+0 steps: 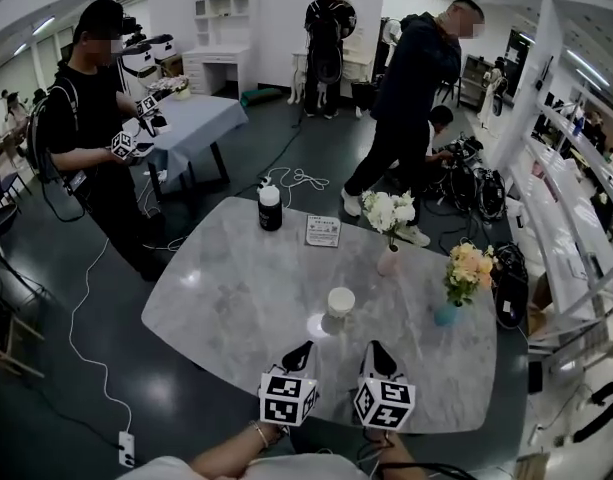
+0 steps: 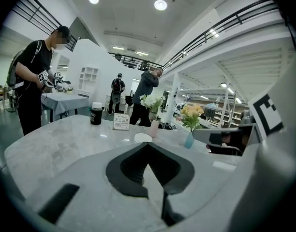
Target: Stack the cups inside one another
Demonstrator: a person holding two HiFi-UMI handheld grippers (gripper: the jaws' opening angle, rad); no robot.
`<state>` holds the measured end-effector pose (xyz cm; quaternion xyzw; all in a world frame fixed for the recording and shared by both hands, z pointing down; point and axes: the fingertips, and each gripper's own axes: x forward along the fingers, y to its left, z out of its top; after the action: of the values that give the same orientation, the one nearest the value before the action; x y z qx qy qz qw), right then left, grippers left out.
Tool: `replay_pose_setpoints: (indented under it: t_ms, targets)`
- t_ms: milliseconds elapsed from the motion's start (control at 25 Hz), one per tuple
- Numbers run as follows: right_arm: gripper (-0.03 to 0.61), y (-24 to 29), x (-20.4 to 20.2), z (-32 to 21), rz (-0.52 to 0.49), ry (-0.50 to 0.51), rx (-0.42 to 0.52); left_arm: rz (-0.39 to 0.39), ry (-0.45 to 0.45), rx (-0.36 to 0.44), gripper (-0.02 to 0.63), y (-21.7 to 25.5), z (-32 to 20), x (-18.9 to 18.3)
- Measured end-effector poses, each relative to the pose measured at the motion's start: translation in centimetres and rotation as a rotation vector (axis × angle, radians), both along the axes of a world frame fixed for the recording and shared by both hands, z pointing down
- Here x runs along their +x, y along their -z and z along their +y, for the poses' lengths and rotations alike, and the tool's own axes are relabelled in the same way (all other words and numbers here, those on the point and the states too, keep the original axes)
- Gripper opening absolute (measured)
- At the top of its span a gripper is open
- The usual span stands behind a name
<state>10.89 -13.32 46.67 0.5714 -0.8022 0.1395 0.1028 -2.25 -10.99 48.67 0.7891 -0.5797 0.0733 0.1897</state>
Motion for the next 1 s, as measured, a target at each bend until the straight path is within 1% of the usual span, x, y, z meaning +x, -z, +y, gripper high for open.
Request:
replay_pose_setpoints:
  t_ms: [160, 320, 600, 760, 1000]
  targets:
    - [0.012, -0.3, 0.7, 0.6, -0.017, 0.011, -0.011, -0.015, 0.015, -0.005, 0.003, -0.1, 1.1, 0.7]
    - [0.012, 0.2, 0.8, 0.9, -0.021, 0.033, 0.002, -0.021, 0.032, 0.013, 0.003, 0.5, 1.4, 1.1]
    - [0.011, 0.9, 1.0, 0.6, -0.031, 0.065, 0.016, -0.019, 0.046, 0.022, 0.003, 0.9, 1.5, 1.9]
    - [0.006, 0.8, 0.9, 0.9, -0.019, 0.097, 0.012, -0.010, 0.055, 0.018, 0.003, 0.6, 1.6, 2.1]
    - [0.006, 0.6, 1.2, 1.1, -0.015, 0.100, 0.003, 0.002, 0.063, 0.015, 0.003, 0.7, 1.6, 2.4]
